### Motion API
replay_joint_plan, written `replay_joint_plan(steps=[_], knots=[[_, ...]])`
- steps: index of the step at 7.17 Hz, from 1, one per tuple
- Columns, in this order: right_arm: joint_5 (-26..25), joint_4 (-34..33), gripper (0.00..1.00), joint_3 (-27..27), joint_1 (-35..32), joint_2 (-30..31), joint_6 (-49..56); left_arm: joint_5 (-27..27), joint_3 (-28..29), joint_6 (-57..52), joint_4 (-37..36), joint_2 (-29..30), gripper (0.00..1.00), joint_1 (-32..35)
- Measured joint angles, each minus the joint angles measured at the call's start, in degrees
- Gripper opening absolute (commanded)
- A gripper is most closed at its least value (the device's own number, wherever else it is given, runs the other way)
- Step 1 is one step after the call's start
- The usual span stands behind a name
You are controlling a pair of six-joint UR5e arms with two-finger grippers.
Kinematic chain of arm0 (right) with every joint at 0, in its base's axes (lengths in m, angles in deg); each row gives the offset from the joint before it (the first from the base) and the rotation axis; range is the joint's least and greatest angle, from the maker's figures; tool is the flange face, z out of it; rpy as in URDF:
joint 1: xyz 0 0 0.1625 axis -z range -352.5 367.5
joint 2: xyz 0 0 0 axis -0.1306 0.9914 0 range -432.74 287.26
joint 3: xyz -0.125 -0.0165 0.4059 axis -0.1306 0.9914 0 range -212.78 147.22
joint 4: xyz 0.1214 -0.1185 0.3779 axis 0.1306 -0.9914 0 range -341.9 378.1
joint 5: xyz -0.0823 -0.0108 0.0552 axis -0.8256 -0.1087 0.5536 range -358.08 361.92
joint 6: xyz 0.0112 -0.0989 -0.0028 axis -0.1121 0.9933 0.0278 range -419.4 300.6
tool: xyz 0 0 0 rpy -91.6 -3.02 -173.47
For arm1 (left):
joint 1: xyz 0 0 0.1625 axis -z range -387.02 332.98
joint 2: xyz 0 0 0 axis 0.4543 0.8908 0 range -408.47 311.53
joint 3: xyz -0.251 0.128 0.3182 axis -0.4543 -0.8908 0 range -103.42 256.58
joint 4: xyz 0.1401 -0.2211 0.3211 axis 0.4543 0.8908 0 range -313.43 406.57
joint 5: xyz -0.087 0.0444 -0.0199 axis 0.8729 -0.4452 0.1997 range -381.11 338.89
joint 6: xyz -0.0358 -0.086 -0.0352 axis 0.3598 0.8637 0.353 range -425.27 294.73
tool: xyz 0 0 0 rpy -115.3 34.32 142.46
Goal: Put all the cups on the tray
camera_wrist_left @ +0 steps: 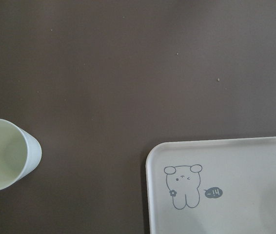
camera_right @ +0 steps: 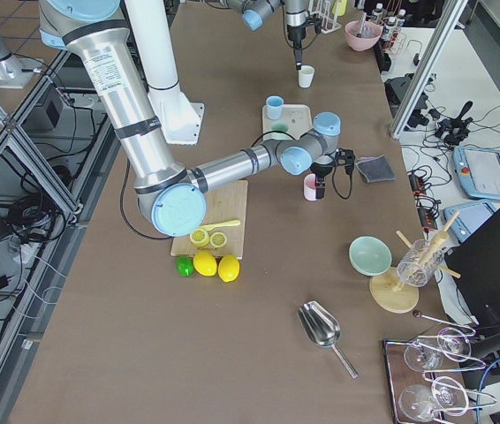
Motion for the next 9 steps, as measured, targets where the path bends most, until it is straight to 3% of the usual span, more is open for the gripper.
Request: replay_joint_plan(steps=[4, 7, 9], knots=[[0.1, 0.3, 0.0, 0.7, 1.0, -1.1, -0.2, 1.7, 0.6, -5.5, -0.4, -0.2, 0.97, 4.2], [6.3, -0.4, 0.0, -1.5, -2.8, -4.4, -2.9, 3.0, 2.0, -12.8, 0.1, -2.8, 0.97, 7.6], [7.7, -4.3, 0.0, -4.3, -3.2, -7.7, -8.1, 3.0, 5.4, -17.7, 3.6, -5.2, 0.97, 8.8]])
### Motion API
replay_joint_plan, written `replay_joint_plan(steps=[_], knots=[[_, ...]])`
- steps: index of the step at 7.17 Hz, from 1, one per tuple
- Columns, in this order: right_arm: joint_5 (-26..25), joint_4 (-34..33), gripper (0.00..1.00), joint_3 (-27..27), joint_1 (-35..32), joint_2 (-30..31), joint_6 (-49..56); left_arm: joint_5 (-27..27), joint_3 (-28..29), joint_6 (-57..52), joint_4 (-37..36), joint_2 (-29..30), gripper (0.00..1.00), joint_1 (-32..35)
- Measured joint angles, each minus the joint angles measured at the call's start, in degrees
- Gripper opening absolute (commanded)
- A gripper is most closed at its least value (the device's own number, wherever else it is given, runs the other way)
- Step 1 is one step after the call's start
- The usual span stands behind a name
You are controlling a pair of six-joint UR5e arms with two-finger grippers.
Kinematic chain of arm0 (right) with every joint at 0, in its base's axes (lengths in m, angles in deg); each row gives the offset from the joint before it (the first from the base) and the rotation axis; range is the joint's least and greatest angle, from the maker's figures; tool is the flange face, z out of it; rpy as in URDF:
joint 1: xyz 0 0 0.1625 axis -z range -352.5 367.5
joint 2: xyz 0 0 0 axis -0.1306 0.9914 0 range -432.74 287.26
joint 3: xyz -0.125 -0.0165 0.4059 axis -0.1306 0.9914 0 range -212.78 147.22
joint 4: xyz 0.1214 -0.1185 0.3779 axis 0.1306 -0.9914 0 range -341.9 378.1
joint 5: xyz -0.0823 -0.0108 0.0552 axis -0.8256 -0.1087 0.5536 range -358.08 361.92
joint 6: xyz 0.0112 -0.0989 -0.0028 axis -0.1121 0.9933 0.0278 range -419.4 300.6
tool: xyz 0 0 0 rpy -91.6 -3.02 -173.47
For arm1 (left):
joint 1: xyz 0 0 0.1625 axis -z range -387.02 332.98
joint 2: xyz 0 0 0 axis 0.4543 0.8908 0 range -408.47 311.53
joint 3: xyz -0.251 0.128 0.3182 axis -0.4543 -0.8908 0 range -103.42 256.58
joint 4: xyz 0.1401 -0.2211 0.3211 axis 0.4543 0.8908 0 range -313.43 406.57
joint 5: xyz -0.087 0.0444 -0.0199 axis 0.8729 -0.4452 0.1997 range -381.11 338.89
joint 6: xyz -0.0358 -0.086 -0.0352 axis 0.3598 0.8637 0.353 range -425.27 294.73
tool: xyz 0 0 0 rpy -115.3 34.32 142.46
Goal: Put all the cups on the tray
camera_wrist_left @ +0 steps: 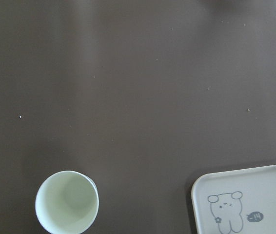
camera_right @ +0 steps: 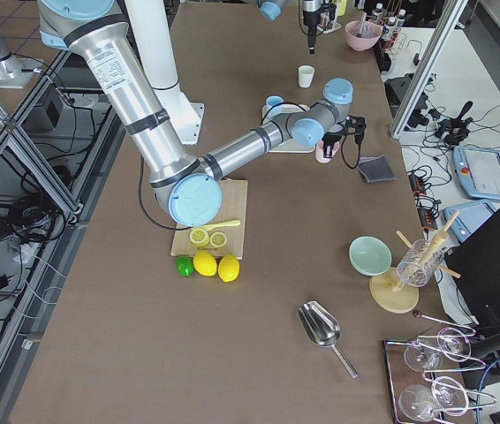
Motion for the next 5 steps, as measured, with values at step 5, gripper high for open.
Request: replay_joint_plan(steps=[5], knots=[[-7.7, -6.2, 0.0, -2.6, 7.2, -5.1, -9.5, 0.1, 12.7, -0.2, 20.1, -4.5, 0.97, -0.1]])
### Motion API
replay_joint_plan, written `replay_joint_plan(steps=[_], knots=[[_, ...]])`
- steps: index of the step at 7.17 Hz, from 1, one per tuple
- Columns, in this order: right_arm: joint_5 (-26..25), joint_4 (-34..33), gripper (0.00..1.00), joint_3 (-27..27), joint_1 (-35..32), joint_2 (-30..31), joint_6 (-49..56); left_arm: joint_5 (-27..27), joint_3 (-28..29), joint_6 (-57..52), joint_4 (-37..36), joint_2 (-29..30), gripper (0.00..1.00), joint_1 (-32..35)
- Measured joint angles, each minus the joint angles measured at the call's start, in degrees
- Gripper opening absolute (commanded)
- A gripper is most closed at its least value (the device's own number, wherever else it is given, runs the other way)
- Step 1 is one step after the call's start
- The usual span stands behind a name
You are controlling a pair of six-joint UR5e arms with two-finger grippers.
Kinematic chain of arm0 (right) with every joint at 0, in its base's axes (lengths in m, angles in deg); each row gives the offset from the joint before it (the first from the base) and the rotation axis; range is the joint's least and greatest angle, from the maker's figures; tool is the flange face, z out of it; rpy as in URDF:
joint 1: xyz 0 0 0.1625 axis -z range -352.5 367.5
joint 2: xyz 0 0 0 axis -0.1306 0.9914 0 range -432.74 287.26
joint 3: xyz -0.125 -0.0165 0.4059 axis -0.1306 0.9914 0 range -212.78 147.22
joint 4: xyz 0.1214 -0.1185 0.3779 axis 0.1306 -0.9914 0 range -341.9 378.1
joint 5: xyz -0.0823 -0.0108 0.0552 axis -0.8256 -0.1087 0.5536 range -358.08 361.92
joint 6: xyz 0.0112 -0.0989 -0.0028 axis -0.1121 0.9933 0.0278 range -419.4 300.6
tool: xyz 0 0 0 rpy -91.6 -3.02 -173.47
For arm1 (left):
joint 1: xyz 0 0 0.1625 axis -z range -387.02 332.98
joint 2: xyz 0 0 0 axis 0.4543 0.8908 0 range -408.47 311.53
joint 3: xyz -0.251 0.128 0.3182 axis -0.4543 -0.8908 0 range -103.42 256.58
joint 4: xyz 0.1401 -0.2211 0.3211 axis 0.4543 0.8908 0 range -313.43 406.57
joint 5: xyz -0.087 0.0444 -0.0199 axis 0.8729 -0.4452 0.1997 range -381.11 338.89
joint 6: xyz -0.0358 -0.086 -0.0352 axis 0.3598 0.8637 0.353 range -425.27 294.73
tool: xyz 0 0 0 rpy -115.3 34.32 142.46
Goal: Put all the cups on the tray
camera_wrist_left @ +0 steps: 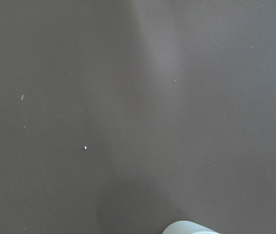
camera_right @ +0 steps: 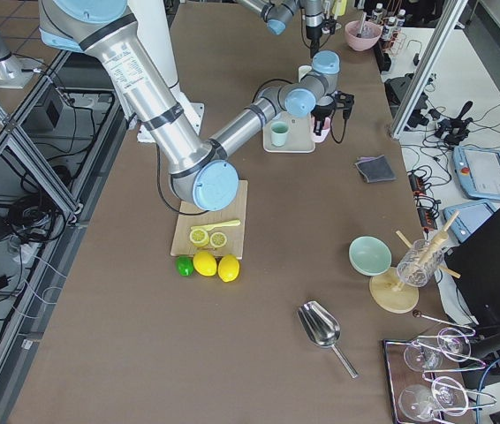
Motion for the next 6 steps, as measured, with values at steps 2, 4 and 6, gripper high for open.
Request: replay_joint_plan(steps=[2, 4, 6], knots=[[-2.8, 0.0, 0.0, 0.2, 2.6, -0.4, -1.3, 0.0, 0.5, 0.5, 1.0, -0.4, 0.97, -0.8], [-4.7, 0.1, 0.0, 0.5, 4.9, -0.9, -2.1, -0.1, 0.6, 1.6, 1.2, -0.6, 0.59, -2.7], [-6.7, 0.3, 0.0, 0.9, 7.2, -1.7, -3.5, -0.1, 0.7, 1.9, 2.2, -1.2, 0.0, -3.6]])
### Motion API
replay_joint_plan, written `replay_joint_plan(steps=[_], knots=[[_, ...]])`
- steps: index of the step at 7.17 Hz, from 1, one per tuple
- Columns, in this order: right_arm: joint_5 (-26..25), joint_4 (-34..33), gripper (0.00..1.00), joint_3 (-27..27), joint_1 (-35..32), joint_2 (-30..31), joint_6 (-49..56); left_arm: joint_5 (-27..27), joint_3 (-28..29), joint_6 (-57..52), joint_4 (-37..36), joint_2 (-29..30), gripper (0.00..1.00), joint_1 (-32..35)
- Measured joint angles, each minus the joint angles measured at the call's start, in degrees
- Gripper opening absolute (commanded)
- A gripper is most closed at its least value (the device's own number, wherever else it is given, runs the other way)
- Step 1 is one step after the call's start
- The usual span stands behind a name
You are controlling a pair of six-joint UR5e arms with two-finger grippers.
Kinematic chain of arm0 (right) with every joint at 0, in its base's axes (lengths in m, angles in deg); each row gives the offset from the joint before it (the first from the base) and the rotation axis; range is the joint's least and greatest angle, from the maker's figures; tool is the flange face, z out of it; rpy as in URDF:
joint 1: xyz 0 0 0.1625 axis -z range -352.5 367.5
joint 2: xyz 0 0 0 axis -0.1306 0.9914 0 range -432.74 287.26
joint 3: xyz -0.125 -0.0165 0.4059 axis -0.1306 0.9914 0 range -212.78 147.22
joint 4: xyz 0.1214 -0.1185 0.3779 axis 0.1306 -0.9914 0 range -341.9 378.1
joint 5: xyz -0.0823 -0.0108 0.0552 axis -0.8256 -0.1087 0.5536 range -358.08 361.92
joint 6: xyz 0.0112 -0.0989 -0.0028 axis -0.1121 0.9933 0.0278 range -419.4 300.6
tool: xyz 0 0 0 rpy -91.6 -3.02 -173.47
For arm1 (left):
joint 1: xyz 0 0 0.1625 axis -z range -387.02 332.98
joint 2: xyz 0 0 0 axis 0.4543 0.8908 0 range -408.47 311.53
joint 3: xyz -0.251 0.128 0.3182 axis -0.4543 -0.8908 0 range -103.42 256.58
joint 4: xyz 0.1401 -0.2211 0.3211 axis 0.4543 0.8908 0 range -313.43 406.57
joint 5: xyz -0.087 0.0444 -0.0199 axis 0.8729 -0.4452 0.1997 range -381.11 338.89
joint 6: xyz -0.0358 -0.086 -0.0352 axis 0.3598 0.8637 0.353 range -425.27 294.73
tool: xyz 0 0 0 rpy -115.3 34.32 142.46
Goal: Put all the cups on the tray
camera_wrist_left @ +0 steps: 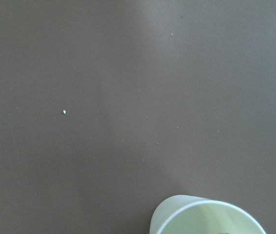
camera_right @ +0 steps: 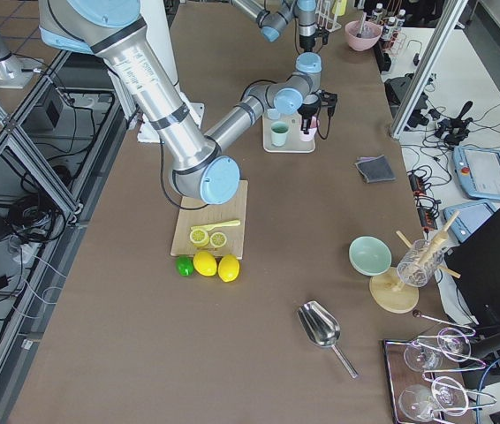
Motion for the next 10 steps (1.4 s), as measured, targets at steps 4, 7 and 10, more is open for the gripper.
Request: replay_joint_plan(steps=[4, 7, 10], knots=[[-3.3, 0.4, 0.0, 3.0, 3.1, -2.5, -1.7, 1.5, -0.8, 2.4, -2.5, 2.9, 0.0, 1.6], [-5.6, 1.3, 0.84, 6.6, 4.5, -4.5, -2.5, 3.9, -3.8, 7.1, -15.5, 11.7, 0.0, 2.7], [-5.5, 3.2, 1.0, 8.3, 4.1, -5.0, -3.9, 3.3, -4.6, 14.6, -17.4, 15.6, 0.0, -0.1]])
